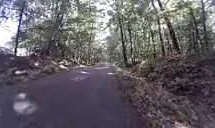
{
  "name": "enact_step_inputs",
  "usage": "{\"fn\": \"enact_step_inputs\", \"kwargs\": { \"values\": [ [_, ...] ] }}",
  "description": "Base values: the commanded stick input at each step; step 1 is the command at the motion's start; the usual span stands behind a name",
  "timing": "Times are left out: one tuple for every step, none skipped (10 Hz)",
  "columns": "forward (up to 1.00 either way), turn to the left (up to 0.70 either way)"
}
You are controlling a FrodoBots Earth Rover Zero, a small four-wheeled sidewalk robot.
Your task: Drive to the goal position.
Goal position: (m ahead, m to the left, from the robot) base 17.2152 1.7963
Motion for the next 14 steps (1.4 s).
{"fn": "enact_step_inputs", "kwargs": {
  "values": [
    [0.70, 0.00],
    [0.70, 0.00],
    [0.70, 0.00],
    [0.70, 0.00],
    [0.70, 0.00],
    [0.70, 0.00],
    [0.70, 0.00],
    [0.70, 0.00],
    [0.70, 0.00],
    [0.70, 0.00],
    [0.70, 0.00],
    [0.70, 0.00],
    [0.70, 0.00],
    [0.70, 0.00]
  ]
}}
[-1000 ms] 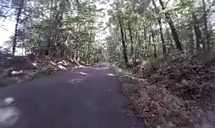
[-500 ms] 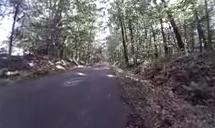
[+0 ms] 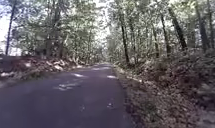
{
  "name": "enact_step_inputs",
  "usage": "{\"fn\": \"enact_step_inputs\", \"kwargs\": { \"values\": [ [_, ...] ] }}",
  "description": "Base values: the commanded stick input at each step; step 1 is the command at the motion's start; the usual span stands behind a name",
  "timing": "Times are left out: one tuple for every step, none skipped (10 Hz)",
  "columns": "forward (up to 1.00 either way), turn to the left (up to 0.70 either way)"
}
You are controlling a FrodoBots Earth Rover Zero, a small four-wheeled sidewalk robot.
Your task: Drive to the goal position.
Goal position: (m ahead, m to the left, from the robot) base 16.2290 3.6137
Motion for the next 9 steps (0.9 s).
{"fn": "enact_step_inputs", "kwargs": {
  "values": [
    [0.70, 0.00],
    [0.70, 0.00],
    [0.70, 0.00],
    [0.70, 0.00],
    [0.70, 0.00],
    [0.70, 0.00],
    [0.70, 0.00],
    [0.70, 0.00],
    [0.70, 0.00]
  ]
}}
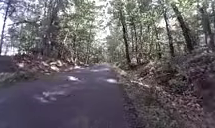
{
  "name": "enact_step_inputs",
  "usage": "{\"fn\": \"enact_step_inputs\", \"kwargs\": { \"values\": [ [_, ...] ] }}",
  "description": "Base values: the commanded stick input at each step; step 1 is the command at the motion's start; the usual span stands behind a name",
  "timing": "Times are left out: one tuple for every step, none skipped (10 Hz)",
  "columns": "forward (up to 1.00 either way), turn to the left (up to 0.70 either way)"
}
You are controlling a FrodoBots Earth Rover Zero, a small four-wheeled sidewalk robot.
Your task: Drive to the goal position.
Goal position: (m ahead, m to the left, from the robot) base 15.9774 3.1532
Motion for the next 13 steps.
{"fn": "enact_step_inputs", "kwargs": {
  "values": [
    [0.70, 0.00],
    [0.70, 0.00],
    [0.70, 0.00],
    [0.70, 0.00],
    [0.70, 0.00],
    [0.70, 0.00],
    [0.70, 0.00],
    [0.70, 0.00],
    [0.70, 0.00],
    [0.70, 0.00],
    [0.70, 0.00],
    [0.70, 0.00],
    [0.70, 0.00]
  ]
}}
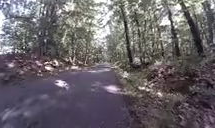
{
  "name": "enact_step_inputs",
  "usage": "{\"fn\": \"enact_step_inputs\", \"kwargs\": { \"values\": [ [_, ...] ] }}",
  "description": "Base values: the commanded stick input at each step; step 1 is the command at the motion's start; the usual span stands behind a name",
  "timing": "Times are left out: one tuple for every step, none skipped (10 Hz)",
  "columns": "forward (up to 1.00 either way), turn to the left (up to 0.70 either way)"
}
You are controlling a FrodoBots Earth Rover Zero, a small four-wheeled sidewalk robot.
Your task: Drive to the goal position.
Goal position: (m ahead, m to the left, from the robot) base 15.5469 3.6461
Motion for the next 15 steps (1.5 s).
{"fn": "enact_step_inputs", "kwargs": {
  "values": [
    [0.70, 0.00],
    [0.70, 0.00],
    [0.70, 0.00],
    [0.70, 0.00],
    [0.70, 0.00],
    [0.70, 0.00],
    [0.70, 0.00],
    [0.70, 0.00],
    [0.70, 0.00],
    [0.70, 0.00],
    [0.70, 0.00],
    [0.70, 0.00],
    [0.70, 0.00],
    [0.70, 0.00],
    [0.70, 0.00]
  ]
}}
